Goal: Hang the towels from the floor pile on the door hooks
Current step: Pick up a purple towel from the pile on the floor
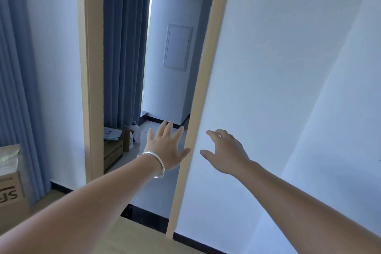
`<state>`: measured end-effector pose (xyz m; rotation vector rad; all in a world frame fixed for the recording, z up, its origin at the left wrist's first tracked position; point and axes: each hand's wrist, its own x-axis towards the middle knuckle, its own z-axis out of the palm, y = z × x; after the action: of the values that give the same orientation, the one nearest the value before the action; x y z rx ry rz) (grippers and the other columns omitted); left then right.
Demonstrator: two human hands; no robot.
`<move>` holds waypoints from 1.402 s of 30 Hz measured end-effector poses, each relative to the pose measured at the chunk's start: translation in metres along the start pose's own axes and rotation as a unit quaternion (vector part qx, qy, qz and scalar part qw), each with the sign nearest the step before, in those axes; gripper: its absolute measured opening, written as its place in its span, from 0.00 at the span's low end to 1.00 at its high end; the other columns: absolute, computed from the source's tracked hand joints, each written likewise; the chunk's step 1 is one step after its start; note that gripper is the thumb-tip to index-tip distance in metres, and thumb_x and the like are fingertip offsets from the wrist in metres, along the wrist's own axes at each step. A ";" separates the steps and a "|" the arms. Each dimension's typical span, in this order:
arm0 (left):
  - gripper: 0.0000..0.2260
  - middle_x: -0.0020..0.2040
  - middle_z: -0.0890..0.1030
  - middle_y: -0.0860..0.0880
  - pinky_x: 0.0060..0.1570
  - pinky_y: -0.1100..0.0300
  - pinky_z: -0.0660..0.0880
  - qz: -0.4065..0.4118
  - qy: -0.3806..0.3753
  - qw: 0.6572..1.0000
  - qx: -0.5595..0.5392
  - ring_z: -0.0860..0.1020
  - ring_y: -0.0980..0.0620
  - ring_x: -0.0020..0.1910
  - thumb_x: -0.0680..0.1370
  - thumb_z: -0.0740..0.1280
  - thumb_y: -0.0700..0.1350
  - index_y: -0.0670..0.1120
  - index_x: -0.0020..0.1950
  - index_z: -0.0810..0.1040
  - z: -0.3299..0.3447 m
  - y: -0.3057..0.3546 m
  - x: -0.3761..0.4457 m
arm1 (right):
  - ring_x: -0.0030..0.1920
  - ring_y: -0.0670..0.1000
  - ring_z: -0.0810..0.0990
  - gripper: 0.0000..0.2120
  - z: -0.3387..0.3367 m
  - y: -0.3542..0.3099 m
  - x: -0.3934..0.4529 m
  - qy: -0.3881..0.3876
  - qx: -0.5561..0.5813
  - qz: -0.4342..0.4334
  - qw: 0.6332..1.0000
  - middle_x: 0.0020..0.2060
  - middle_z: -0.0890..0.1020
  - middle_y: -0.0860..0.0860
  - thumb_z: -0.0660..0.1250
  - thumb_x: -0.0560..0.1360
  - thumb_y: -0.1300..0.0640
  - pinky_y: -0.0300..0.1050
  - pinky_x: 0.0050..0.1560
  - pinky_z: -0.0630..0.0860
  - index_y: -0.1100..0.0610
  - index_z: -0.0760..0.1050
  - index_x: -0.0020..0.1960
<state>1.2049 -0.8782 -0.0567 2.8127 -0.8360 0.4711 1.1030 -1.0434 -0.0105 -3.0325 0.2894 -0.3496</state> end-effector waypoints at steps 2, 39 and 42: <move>0.33 0.79 0.45 0.47 0.73 0.39 0.44 -0.019 -0.004 1.000 0.000 0.41 0.46 0.77 0.77 0.48 0.68 0.55 0.77 0.45 0.008 -0.019 0.026 | 0.74 0.53 0.59 0.31 0.007 -0.006 0.039 0.000 0.001 -0.023 1.000 0.75 0.59 0.51 0.59 0.78 0.40 0.53 0.71 0.59 0.50 0.56 0.76; 0.34 0.79 0.50 0.48 0.72 0.40 0.45 -0.691 -0.100 0.712 0.070 0.44 0.48 0.77 0.76 0.53 0.68 0.57 0.77 0.49 0.132 -0.382 -0.129 | 0.74 0.53 0.58 0.32 0.315 -0.428 0.313 -0.236 0.080 -0.598 0.762 0.74 0.60 0.51 0.60 0.77 0.38 0.56 0.73 0.57 0.48 0.56 0.76; 0.34 0.79 0.51 0.49 0.72 0.40 0.45 -0.718 -0.110 0.686 0.045 0.46 0.48 0.77 0.75 0.54 0.68 0.57 0.77 0.50 0.165 -0.402 -0.161 | 0.74 0.53 0.58 0.32 0.353 -0.458 0.300 -0.259 0.049 -0.616 0.743 0.74 0.60 0.51 0.60 0.77 0.38 0.57 0.73 0.57 0.48 0.56 0.76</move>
<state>1.3421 -0.5051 -0.2959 2.5725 1.4270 -0.1299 1.5535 -0.6344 -0.2438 -2.5256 -1.7060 0.4438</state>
